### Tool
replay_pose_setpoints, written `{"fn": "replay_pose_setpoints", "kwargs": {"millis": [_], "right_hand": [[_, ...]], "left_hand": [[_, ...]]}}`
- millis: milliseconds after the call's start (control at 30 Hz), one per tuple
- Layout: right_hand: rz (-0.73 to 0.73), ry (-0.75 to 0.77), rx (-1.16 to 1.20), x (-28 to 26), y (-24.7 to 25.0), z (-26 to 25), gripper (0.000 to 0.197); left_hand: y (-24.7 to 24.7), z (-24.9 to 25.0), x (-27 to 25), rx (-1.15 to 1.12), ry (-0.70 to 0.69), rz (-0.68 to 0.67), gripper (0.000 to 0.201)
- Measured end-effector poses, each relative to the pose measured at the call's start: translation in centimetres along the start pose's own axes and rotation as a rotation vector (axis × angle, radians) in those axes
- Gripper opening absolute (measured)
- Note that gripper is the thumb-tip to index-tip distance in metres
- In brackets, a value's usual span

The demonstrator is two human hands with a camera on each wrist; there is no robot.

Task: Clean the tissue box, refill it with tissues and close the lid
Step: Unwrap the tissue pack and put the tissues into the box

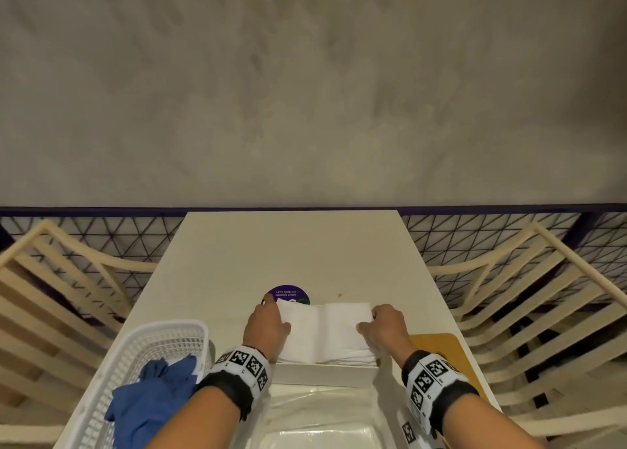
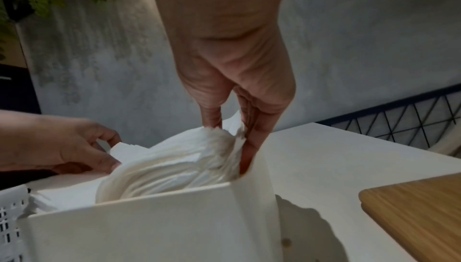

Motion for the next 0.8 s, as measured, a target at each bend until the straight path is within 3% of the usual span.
{"fn": "replay_pose_setpoints", "kwargs": {"millis": [100, 200, 367, 467, 533, 633, 800], "right_hand": [[-0.002, 0.008, -0.025, 0.2, 0.1, 0.1, 0.046], [0.052, 0.047, -0.021, 0.2, 0.7, 0.1, 0.019], [0.092, 0.128, -0.084, 0.1, 1.5, 0.5, 0.059], [0.111, 0.261, -0.147, 0.2, 2.3, 0.1, 0.047], [0.06, 0.406, -0.233, -0.2, 1.9, -0.8, 0.037], [-0.105, 0.577, -0.431, -1.3, -0.4, -1.9, 0.04], [-0.207, 0.56, -0.781, -1.7, -2.7, -1.8, 0.033]], "left_hand": [[-0.1, 0.1, -0.1, 0.038, -0.018, -0.014, 0.047], [-0.2, 0.1, 0.1, 0.041, -0.016, -0.031, 0.049], [0.3, 0.3, -0.3, 0.186, -0.074, 0.013, 0.047], [1.3, 1.2, -0.3, 0.331, -0.214, 0.142, 0.044], [0.7, 1.9, -0.1, 0.312, -0.378, 0.057, 0.041], [-1.2, 2.2, -0.3, 0.432, -0.545, -0.194, 0.044], [-2.3, 1.3, -0.3, 0.591, -0.443, -0.34, 0.063]]}}
Point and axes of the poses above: each hand's wrist, its own x-axis towards the middle knuckle, its own y-axis out of the back of the hand, z = x × y, the point moved 4 cm from there along x, towards the middle knuckle, and after that the axes turned 2 degrees about -y, right-handed, at the moved point
